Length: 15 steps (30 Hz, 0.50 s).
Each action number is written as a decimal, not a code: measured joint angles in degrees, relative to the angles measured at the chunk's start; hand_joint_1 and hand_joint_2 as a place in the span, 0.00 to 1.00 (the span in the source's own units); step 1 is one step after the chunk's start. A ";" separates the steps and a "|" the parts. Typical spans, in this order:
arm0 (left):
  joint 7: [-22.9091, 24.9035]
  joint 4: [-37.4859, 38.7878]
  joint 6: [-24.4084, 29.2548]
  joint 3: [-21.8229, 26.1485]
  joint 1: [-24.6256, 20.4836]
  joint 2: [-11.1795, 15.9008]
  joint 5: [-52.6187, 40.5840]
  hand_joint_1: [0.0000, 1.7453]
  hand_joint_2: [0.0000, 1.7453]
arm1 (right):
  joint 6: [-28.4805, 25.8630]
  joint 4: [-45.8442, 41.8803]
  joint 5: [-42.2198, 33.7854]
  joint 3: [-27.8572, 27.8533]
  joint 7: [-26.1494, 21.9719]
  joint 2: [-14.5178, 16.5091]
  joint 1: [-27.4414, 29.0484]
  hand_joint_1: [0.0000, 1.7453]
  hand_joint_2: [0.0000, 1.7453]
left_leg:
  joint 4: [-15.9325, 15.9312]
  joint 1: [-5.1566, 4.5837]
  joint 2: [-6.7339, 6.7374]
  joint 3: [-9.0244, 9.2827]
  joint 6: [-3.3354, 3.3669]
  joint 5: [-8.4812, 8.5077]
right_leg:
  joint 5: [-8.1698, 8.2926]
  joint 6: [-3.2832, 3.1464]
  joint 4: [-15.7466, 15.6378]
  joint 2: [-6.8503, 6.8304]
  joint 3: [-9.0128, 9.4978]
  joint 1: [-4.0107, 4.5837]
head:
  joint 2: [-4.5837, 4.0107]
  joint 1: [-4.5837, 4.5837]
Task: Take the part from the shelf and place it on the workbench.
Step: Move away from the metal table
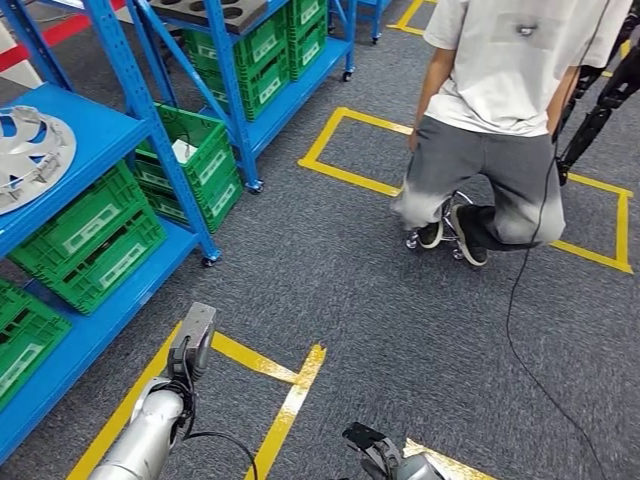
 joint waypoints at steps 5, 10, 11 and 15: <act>0.10 0.03 -0.17 0.10 0.05 0.07 0.16 0.00 0.00 | 0.20 0.06 0.03 0.02 0.34 0.33 -0.21 0.00 0.00 | 0.40 0.52 -3.42 -1.18 -1.58 0.24 | 1.72 -0.47 -7.17 2.95 3.64 -0.47 | 0.00 -0.02; 0.07 0.07 -0.22 0.10 -0.19 0.18 0.27 0.00 0.00 | 0.20 0.05 0.15 0.03 0.32 0.68 -0.37 0.00 0.00 | 11.68 0.30 3.37 -6.37 -2.79 -5.35 | 1.46 -1.97 -7.83 -1.41 4.75 -0.20 | 0.00 -0.83; 0.06 0.08 -0.27 0.10 -0.18 0.17 0.36 0.00 0.00 | 0.20 0.05 0.19 0.03 0.39 0.67 -0.34 0.00 0.00 | 15.05 0.42 3.82 -7.99 -2.96 -6.39 | 1.27 -2.09 -7.83 -2.41 4.96 -0.10 | 0.00 -0.81; 0.05 0.09 0.03 0.24 -0.06 0.28 1.29 0.00 0.00 | 0.19 0.05 0.36 0.03 0.67 0.78 -0.54 0.00 0.00 | 9.38 0.45 5.36 -5.20 -2.78 -1.38 | 0.36 -1.94 -7.83 -5.68 6.18 0.01 | 0.00 -0.83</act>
